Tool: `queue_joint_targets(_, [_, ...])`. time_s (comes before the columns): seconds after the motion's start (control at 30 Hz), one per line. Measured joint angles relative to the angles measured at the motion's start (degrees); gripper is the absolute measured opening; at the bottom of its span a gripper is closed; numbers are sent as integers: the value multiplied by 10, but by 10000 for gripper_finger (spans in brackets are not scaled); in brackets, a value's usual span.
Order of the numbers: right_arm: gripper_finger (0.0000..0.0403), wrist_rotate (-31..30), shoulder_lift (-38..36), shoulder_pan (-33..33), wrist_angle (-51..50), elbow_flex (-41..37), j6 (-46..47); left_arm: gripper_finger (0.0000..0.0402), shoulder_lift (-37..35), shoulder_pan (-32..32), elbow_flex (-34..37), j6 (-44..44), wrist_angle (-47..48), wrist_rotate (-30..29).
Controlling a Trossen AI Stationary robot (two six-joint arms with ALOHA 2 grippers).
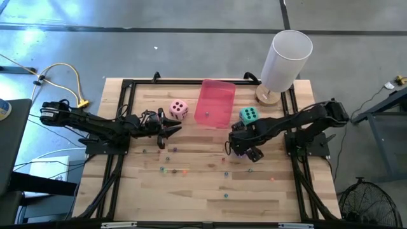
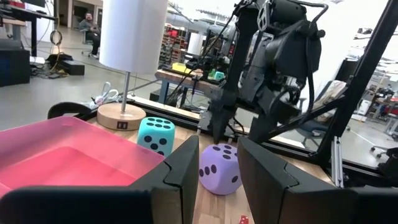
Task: Pick & Place Dice
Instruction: Put the large purple dice into the bin
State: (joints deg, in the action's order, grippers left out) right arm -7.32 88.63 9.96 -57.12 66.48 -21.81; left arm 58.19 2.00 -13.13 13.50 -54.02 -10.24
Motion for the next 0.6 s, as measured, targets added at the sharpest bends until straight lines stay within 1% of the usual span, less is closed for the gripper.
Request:
queue_joint_targets(0.23, [393, 15, 16, 0, -29, -1, -7, 107, 0, 0, 0, 0, 0, 0])
queue_joint_targets(0.6, [393, 23, 19, 0, -37, 0, -5, 107, 2, 0, 0, 0, 0, 0])
